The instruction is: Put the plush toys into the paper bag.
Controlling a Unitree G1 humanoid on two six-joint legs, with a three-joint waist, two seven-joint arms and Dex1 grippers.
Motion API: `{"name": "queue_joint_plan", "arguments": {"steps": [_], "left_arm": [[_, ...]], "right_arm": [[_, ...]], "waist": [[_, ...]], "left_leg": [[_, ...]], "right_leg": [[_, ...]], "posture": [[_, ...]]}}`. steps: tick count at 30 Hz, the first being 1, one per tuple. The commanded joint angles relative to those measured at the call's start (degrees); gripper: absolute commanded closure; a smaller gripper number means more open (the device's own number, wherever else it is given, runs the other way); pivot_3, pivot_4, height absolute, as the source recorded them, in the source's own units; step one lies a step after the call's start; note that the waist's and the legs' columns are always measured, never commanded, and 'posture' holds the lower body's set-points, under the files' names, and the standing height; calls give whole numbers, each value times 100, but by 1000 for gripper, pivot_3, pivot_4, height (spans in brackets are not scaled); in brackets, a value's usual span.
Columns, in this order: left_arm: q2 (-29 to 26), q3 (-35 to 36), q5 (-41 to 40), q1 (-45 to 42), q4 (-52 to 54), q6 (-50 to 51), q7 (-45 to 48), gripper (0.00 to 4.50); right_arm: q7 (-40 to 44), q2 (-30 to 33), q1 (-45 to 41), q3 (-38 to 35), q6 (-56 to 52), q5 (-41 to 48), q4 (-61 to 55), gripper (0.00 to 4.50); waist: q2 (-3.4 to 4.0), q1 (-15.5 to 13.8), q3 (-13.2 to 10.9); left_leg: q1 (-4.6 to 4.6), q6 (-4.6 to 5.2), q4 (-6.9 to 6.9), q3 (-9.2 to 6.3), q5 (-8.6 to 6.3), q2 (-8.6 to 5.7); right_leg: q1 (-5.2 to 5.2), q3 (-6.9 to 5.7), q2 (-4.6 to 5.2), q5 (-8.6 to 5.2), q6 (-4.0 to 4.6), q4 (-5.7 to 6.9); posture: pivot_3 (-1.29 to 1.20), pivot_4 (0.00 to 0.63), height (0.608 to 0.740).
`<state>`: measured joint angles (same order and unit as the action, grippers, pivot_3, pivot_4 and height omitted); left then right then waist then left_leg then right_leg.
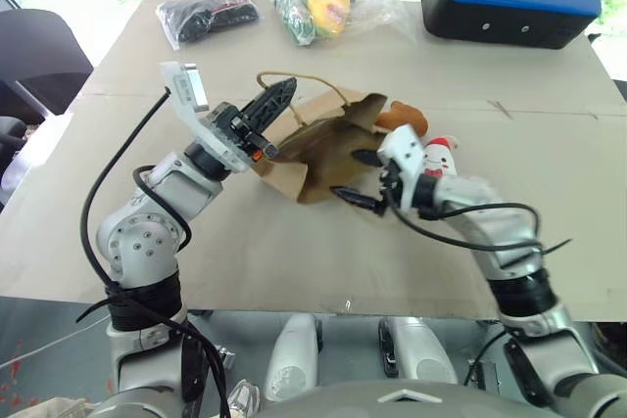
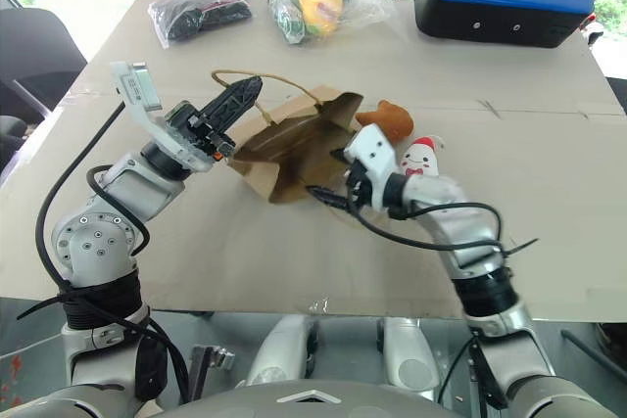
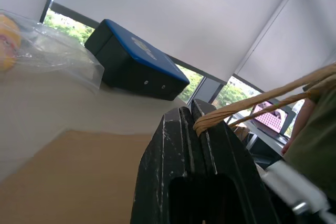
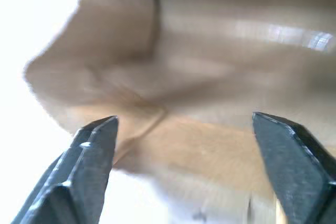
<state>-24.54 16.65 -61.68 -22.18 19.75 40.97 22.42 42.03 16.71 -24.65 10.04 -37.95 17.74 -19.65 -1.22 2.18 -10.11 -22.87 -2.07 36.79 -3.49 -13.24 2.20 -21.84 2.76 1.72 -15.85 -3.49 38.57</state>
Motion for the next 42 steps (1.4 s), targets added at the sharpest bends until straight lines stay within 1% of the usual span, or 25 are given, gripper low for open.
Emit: {"name": "queue_joint_plan", "arguments": {"steps": [1, 3, 6, 7, 9, 10, 12, 13, 14, 16, 19, 20, 21, 22, 23, 24, 27, 29, 31, 33, 35, 39, 42], "left_arm": [[-41, -30, 168, -62, 161, -162, 36, 4500], [-57, -75, 278, -91, 139, -173, 36, 4500], [11, -70, 277, -144, 100, -182, -10, 4500], [17, -79, 293, -170, 80, -183, -7, 4500], [62, -113, 346, -233, 34, -211, -15, 4500], [71, -158, 417, -260, -4, -233, 14, 4500], [99, -212, 501, -304, -65, -249, 45, 4500], [113, -224, 525, -317, -88, -253, 56, 4500], [127, -233, 535, -325, -100, -254, 61, 4500], [173, -247, 538, -330, -101, -243, 58, 4500], [264, -266, 503, -284, -56, -254, 16, 4500], [292, -265, 487, -266, -37, -253, 3, 4500], [329, -264, 465, -258, -22, -243, -30, 4500], [356, -271, 459, -248, -1, -235, -49, 4500], [375, -274, 458, -244, 13, -228, -62, 4500], [407, -268, 435, -248, 25, -219, -86, 4500], [492, -227, 318, -268, 39, -176, -173, 4500], [545, -203, 248, -308, 17, -175, -217, 4500], [617, -178, 180, -367, -43, -184, -304, 4500], [689, -214, 134, -418, -54, -190, -346, 4500], [812, -203, 8, -485, -52, -176, -474, 4500], [1006, -177, -250, -551, 21, -168, -710, 4500], [1119, -221, -462, -549, 141, -151, -854, 4500]], "right_arm": [[-377, 268, -20, -1062, -983, 861, -1277, 816], [-573, 543, -30, -1407, -1317, 975, -1582, 816], [-816, 1131, 119, -1486, -1647, 731, -1669, 816], [-894, 1362, 192, -1352, -1658, 538, -1580, 816], [-1327, 1673, 318, -955, -1799, -44, -1052, 816], [-1411, 1833, 348, -611, -1743, -335, -715, 816], [-1505, 1724, 343, -328, -1692, -480, -76, 816], [-1509, 1701, 346, -214, -1535, -570, 125, 1045], [-1511, 1666, 353, -144, -1420, -636, 282, 1367], [-1484, 1662, 398, -89, -1262, -694, 362, 1766], [-1461, 1642, 485, -293, -1187, -580, 244, 3240], [-1454, 1647, 506, -356, -1149, -561, 220, 3810], [-1404, 1581, 497, -583, -1036, -404, 167, 4275], [-1394, 1451, 433, -947, -1060, -134, 80, 4479], [-1390, 1356, 385, -1210, -1088, 61, 18, 4479], [-1281, 1244, 292, -1604, -1061, 440, -133, 4479], [-1125, 924, -29, -2624, -1344, 1792, -593, 4479], [-1146, 837, -218, -2940, -1713, 2588, -848, 4479], [-1312, 733, -406, -3038, -2020, 3242, -1021, 4479], [-1500, 659, -570, -2887, -2181, 3547, -1153, 4479], [-1890, 459, -758, -2662, -2343, 3709, -1177, 4479], [-2447, 187, -755, -1877, -2631, 3567, -1321, 4479], [-2723, 69, -721, -1361, -2722, 3287, -1120, 4479]], "waist": [[-1, -20, 0], [-2, -31, 0], [-4, -29, 1], [-3, -28, 0], [-3, -22, 0], [-4, -17, 0], [-4, -9, 0], [-3, 6, -1], [-3, 13, -1], [-8, 16, 2], [-9, 0, 3], [-9, -3, 3], [-9, -6, 3], [-9, -11, 2], [-8, -13, 1], [-7, -17, -1], [-1, -20, -7], [-1, -10, -7], [-1, -11, -7], [0, -9, -7], [0, -8, -7], [0, -9, -7], [0, -11, -7]], "left_leg": [[-1, 0, 0, 0, 0, 0], [-3, 0, -1, 0, 0, -2], [-3, 0, -3, 4, 0, -3], [-2, 1, -3, 4, 0, -3], [-2, 1, -7, 6, 0, -3], [-2, 1, -8, 5, 0, -3], [-1, 1, -8, 11, 0, -4], [-2, 1, -8, 10, 0, -4], [0, 1, -18, 14, 0, -4], [1, 1, -24, 13, 0, -3], [-4, 1, -24, 10, 0, -3], [-3, 1, -24, 10, 0, -3], [-3, 1, -24, 10, 0, -3], [-3, 1, -24, 10, 0, -3], [-4, 1, -24, 9, 0, -3], [-5, 1, -24, 9, 0, -3], [-11, 1, -28, 7, 0, -3], [-10, 1, -32, 6, 0, -2], [-9, 1, -37, 0, 0, -1], [-9, 1, -39, -2, 0, 0], [-10, 1, -39, 0, 0, -1], [-10, 1, -38, 0, 0, -2], [-14, 1, -39, -1, 0, -2]], "right_leg": [[1, -2, 2, 0, 0, -4], [2, -2, 3, 0, 0, -7], [2, 0, 5, 0, 0, -11], [2, -1, 4, 0, 1, -13], [1, 2, 4, -1, 1, -13], [1, 1, 3, -1, 1, -16], [1, 7, 3, -1, 1, -18], [0, 7, 3, 0, 1, -19], [-1, 12, 3, -1, 1, -22], [-1, 13, 2, 0, 0, -27], [1, 8, 3, 1, -1, -38], [5, 8, 3, 1, -2, -43], [6, 7, 3, 1, -2, -46], [7, 7, 3, 1, -2, -48], [8, 7, 3, 2, -2, -49], [7, 7, 3, 2, -2, -49], [5, 5, 3, 2, -2, -54], [5, 4, 3, 2, -2, -55], [5, -4, 3, 2, -1, -56], [5, -6, 2, 1, -1, -56], [5, -6, 3, 2, -1, -57], [4, -6, 4, 2, -1, -57], [2, -7, 4, 2, -1, -60]], "posture": [[0, 150, 740], [0, 150, 740], [0, 150, 740], [0, 150, 740], [0, 150, 740], [0, 150, 740], [0, 150, 740], [0, 150, 740], [0, 150, 740], [0, 150, 740], [0, 150, 740], [0, 150, 740], [0, 150, 740], [0, 150, 740], [0, 150, 740], [0, 150, 740], [0, 150, 740], [0, 150, 740], [0, 150, 740], [0, 150, 740], [0, 150, 740], [0, 150, 740], [0, 150, 740]]}}
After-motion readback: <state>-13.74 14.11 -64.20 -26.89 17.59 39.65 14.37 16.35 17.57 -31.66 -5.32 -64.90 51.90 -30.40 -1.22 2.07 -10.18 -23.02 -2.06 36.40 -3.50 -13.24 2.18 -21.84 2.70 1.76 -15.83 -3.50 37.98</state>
